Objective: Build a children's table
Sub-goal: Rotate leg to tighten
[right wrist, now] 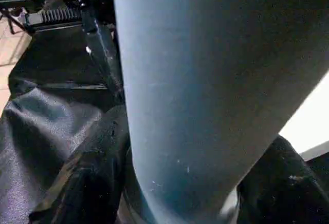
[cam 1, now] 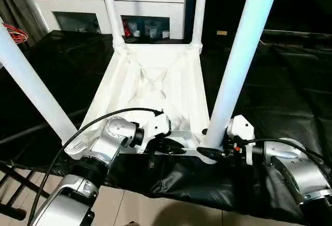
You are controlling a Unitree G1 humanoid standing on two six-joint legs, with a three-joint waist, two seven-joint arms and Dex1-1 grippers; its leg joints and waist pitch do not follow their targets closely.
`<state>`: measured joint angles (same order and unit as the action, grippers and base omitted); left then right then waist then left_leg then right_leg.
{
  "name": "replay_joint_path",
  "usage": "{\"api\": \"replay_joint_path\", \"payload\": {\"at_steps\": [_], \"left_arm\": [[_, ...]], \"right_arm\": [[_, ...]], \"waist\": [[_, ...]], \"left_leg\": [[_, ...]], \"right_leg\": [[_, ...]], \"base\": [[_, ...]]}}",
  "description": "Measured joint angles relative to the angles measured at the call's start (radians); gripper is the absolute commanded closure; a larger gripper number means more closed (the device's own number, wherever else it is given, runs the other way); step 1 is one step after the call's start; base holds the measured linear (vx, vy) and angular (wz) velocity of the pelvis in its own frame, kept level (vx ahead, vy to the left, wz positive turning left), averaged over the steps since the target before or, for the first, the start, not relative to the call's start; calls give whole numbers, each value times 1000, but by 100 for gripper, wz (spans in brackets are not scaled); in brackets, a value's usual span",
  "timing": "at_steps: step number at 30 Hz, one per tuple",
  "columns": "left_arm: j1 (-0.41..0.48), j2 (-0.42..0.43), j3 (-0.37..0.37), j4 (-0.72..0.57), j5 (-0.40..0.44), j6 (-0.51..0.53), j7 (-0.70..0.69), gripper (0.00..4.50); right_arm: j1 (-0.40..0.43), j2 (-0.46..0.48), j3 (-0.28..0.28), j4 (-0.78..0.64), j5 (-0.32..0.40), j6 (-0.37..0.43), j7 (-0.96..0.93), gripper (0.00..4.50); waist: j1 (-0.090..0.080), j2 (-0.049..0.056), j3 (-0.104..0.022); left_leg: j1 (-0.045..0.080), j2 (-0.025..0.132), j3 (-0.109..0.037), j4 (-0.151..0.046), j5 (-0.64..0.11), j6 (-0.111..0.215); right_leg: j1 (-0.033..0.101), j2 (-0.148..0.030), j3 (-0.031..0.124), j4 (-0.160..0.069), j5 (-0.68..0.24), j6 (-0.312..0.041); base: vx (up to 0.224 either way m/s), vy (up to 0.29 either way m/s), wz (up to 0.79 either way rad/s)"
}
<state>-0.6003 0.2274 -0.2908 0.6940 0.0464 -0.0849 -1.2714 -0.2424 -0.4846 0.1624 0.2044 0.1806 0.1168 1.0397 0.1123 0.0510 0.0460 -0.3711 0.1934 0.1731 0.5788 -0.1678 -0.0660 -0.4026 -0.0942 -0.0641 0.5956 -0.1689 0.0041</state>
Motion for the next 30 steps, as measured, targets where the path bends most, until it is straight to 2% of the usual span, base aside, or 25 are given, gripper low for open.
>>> {"api": "replay_joint_path", "payload": {"at_steps": [3,7,9,16,17,18,20,22,25,27,30], "left_arm": [[-1,-10,5,3,13,1,65,450],[-53,-85,27,68,63,45,278,450],[-59,-109,26,69,71,72,332,450],[-80,-186,36,81,111,132,505,450],[-81,-186,37,84,114,130,508,450],[-81,-186,36,85,117,125,509,450],[-81,-186,33,85,123,119,509,450],[-81,-184,29,85,123,112,504,450],[-76,-173,28,80,122,99,471,450],[-68,-165,24,70,117,92,448,450],[-47,-135,18,42,97,67,364,450]], "right_arm": [[-9,46,-18,38,-23,-21,-88,194],[-87,203,-86,170,-75,-20,-393,194],[-107,232,-99,195,-78,-9,-469,194],[-194,341,-127,291,-155,-3,-734,194],[-195,347,-131,298,-156,-8,-741,159],[-195,349,-133,300,-156,-13,-742,159],[-195,349,-139,300,-150,-12,-733,122],[-191,347,-145,294,-141,-9,-709,114],[-172,321,-143,267,-133,-7,-638,79],[-157,300,-130,246,-130,-1,-596,79],[-101,204,-88,170,-105,2,-448,79]], "waist": [[-7,-2,0],[-41,-6,2],[-50,-5,2],[-63,-4,1],[-62,-4,1],[-61,-4,1],[-60,-4,1],[-60,-4,1],[-55,-4,1],[-51,-4,1],[-37,-3,1]], "left_leg": [[1,0,0,0,0,0],[1,-1,0,2,0,0],[2,-1,0,2,0,0],[2,-1,0,-3,0,-1],[1,-1,0,-4,0,-1],[2,-1,0,-4,0,-1],[2,-1,0,-4,0,-1],[2,-1,0,-4,0,-1],[2,-1,-1,-4,0,-1],[2,-1,-1,-4,0,-1],[2,-1,-1,-4,0,-1]], "right_leg": [[0,0,0,0,0,0],[-2,0,0,-1,-1,3],[-1,0,0,-1,-1,3],[-2,0,-1,-2,3,-3],[-1,0,-1,-2,2,-2],[-1,0,-1,-2,2,-2],[-1,0,-1,-2,2,-2],[-1,0,-1,-2,2,-2],[-2,0,-1,-2,2,-2],[-2,0,-1,-2,2,-2],[-1,0,-1,-2,2,-2]], "base": [[0,0,0],[0,0,0],[0,0,0],[0,0,0],[0,0,0],[0,0,0],[0,0,0],[0,0,0],[0,0,0],[0,0,0],[0,0,0]]}}
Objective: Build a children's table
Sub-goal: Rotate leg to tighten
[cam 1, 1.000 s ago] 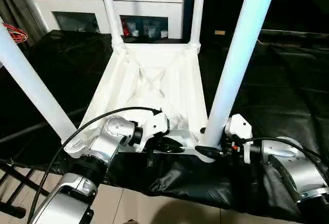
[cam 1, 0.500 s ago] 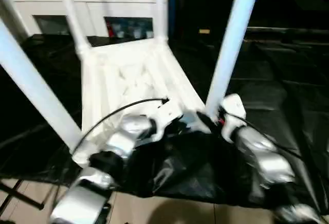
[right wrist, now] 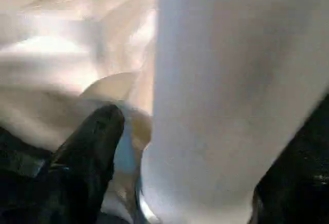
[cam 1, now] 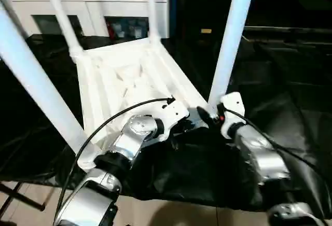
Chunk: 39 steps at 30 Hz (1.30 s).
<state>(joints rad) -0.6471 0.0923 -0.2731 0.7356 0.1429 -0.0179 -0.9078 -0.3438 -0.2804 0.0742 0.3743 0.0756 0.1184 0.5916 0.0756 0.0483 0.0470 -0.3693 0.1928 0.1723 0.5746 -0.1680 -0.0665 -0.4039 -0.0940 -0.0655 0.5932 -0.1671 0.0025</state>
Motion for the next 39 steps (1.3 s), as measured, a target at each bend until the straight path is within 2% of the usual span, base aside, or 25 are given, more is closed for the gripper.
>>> {"api": "replay_joint_path", "payload": {"at_steps": [3,6,7,9,12,16,22,28,30,34,39], "left_arm": [[12,27,-8,-15,-21,-17,-87,450],[15,50,-13,-15,-35,-37,-153,450],[16,56,-13,-15,-39,-41,-171,450],[17,66,-17,-15,-46,-50,-204,450],[21,96,-18,-18,-70,-59,-271,450],[24,118,-18,-20,-84,-69,-335,450],[27,135,-18,-23,-98,-70,-376,450],[28,132,-19,-22,-95,-72,-357,450],[27,121,-14,-19,-78,-72,-294,450],[8,63,2,7,-34,-33,-111,450],[-4,14,13,7,-12,29,11,450]], "right_arm": [[44,-73,17,-64,35,8,143,79],[67,-116,23,-101,55,12,247,79],[70,-128,24,-105,65,13,275,113],[71,-145,27,-111,77,22,309,118],[76,-180,53,-139,91,33,377,154],[78,-192,70,-161,103,51,431,180],[79,-204,87,-177,111,57,466,187],[78,-189,87,-176,108,61,452,187],[75,-143,64,-154,83,58,367,187],[24,-22,16,-51,27,41,97,189],[-14,79,-24,0,-1,56,-112,189]], "waist": [[17,1,0],[19,1,0],[19,0,0],[19,0,0],[20,0,1],[24,-1,1],[31,-1,1],[34,-1,1],[29,-3,1],[-4,-4,1],[-21,-4,1]], "left_leg": [[0,0,0,1,0,0],[0,0,0,2,0,0],[0,0,0,2,0,0],[-1,0,0,3,0,0],[-1,1,0,2,0,0],[-2,1,0,2,0,0],[-2,1,0,2,0,0],[-2,1,0,2,0,0],[-1,1,0,3,0,0],[1,0,0,4,0,0],[1,0,0,3,0,0]], "right_leg": [[0,0,1,0,0,0],[1,0,1,0,0,0],[1,0,1,1,0,0],[1,0,1,1,0,0],[1,0,1,1,0,0],[0,0,1,1,0,0],[0,0,1,0,0,0],[0,0,1,1,0,0],[0,0,1,2,0,0],[0,0,1,1,-3,5],[0,0,1,1,-3,5]], "base": [[0,0,0],[0,0,0],[0,0,0],[0,0,0],[0,0,0],[0,0,0],[0,0,0],[0,0,0],[0,0,0],[0,0,0],[0,0,0]]}}
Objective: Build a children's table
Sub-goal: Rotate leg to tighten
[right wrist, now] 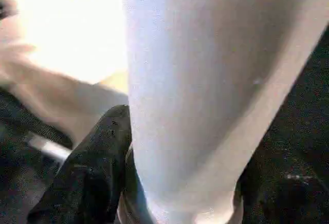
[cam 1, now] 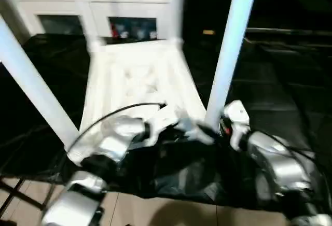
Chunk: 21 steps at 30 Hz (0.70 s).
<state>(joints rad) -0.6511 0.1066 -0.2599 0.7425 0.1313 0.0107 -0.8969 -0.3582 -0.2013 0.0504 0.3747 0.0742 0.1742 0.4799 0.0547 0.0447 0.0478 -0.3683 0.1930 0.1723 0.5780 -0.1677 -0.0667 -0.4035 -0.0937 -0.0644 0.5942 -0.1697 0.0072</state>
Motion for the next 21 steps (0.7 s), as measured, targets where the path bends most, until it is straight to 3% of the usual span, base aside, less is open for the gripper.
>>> {"api": "replay_joint_path", "payload": {"at_steps": [4,5,9,10,13,21], "left_arm": [[-9,-34,6,5,20,33,75,450],[-10,-35,7,7,20,33,78,450],[-12,-36,7,8,20,30,71,450],[-12,-35,7,8,20,30,68,450],[-7,-24,5,-2,12,26,30,450],[20,43,-6,-33,-31,-24,-147,450]], "right_arm": [[-47,69,-15,51,-42,6,-150,189],[-49,71,-15,59,-45,-5,-155,133],[-49,77,-25,68,-26,-24,-137,112],[-49,76,-29,68,-24,-24,-127,84],[-40,49,-27,54,-8,-22,-48,69],[31,-105,40,-51,45,-8,252,69]], "waist": [[-11,0,0],[-11,1,-1],[-8,2,-1],[-8,2,-1],[-3,2,-1],[28,4,0]], "left_leg": [[0,0,0,-1,0,0],[0,0,0,-2,0,0],[0,0,0,-3,0,0],[0,0,0,-4,0,0],[0,0,0,-4,0,0],[-1,0,0,-3,0,0]], "right_leg": [[0,0,0,0,0,-1],[0,0,0,0,1,-1],[0,0,0,0,3,-5],[0,0,0,0,3,-5],[-1,0,-1,-1,3,-5],[0,0,0,-1,3,-5]], "base": [[0,0,0],[0,0,0],[0,0,0],[0,0,0],[0,0,0],[0,0,0]]}}
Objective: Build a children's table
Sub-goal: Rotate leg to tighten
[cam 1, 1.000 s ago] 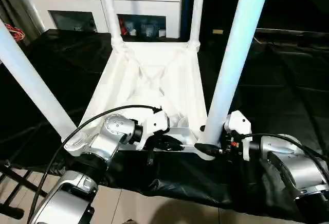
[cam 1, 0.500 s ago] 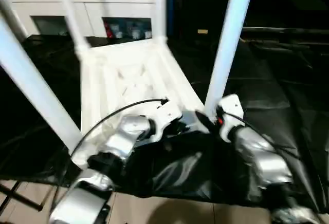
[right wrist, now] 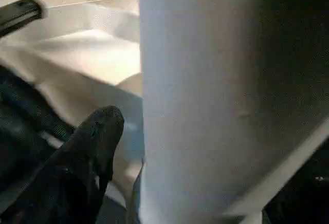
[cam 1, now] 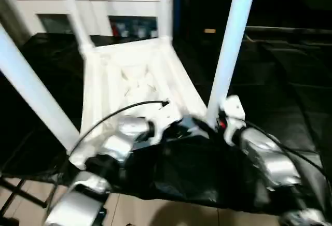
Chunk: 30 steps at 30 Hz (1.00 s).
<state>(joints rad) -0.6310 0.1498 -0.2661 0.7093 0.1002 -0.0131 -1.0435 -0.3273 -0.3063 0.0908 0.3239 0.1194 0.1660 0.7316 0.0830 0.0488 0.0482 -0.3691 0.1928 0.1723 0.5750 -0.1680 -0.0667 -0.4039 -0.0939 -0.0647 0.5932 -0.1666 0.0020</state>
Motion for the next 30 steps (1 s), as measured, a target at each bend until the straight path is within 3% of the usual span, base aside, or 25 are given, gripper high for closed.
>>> {"api": "replay_joint_path", "payload": {"at_steps": [5,11,18,20,30], "left_arm": [[13,30,-14,-20,-23,-13,-93,450],[16,59,-26,-22,-46,-26,-195,450],[26,75,-28,-30,-56,-36,-251,450],[27,77,-28,-30,-57,-38,-255,450],[29,73,-26,-30,-48,-49,-213,450]], "right_arm": [[44,-91,27,-64,34,9,163,69],[59,-176,63,-104,51,22,319,85],[63,-190,73,-117,71,46,363,129],[63,-190,73,-118,72,48,365,161],[65,-155,59,-106,69,46,327,185]], "waist": [[18,0,0],[28,0,0],[30,0,0],[30,0,0],[29,-1,1]], "left_leg": [[-1,0,0,0,0,0],[-1,1,0,1,0,0],[-1,1,0,1,0,0],[-1,1,0,1,0,0],[0,1,0,1,0,0]], "right_leg": [[0,0,0,0,0,0],[0,0,0,0,0,0],[0,0,0,0,0,0],[0,0,0,0,0,0],[0,0,0,1,0,0]], "base": [[0,0,0],[0,0,0],[0,0,0],[0,0,0],[0,0,0]]}}
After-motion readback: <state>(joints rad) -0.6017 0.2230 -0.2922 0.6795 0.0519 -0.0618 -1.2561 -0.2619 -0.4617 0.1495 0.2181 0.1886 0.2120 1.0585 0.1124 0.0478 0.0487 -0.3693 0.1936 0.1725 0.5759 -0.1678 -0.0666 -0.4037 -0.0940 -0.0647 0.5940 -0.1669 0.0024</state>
